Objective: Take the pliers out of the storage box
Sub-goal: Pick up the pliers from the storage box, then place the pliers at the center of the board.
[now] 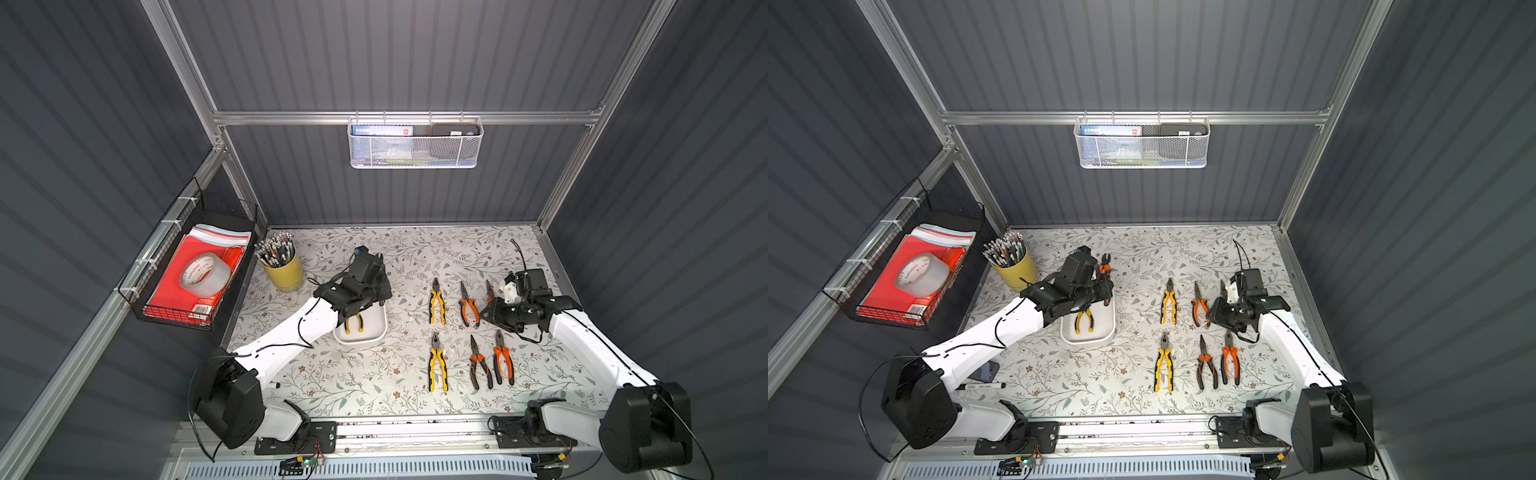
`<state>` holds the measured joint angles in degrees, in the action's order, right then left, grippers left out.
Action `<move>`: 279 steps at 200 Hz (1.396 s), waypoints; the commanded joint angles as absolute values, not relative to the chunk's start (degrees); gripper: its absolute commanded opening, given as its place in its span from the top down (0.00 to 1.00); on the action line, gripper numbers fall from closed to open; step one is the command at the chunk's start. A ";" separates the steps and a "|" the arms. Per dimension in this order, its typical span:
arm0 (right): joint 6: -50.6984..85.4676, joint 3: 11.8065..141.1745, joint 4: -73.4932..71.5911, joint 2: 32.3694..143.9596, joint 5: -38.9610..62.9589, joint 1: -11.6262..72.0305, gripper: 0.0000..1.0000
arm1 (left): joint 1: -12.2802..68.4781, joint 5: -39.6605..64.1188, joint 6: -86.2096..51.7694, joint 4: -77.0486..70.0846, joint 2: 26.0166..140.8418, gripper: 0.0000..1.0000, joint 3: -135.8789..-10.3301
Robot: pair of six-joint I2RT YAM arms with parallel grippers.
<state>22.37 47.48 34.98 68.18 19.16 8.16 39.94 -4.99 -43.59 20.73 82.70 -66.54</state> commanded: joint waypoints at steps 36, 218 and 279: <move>25.84 48.52 32.58 62.98 15.29 8.26 0.58 | 50.99 -2.39 -50.08 13.40 93.12 1.00 -72.24; 24.76 47.29 34.45 61.41 13.82 8.26 0.58 | 41.40 5.14 -39.52 8.32 108.23 1.00 -68.21; 24.35 47.20 35.12 61.26 12.83 8.26 0.55 | 41.31 6.65 -39.06 5.81 113.41 1.00 -69.79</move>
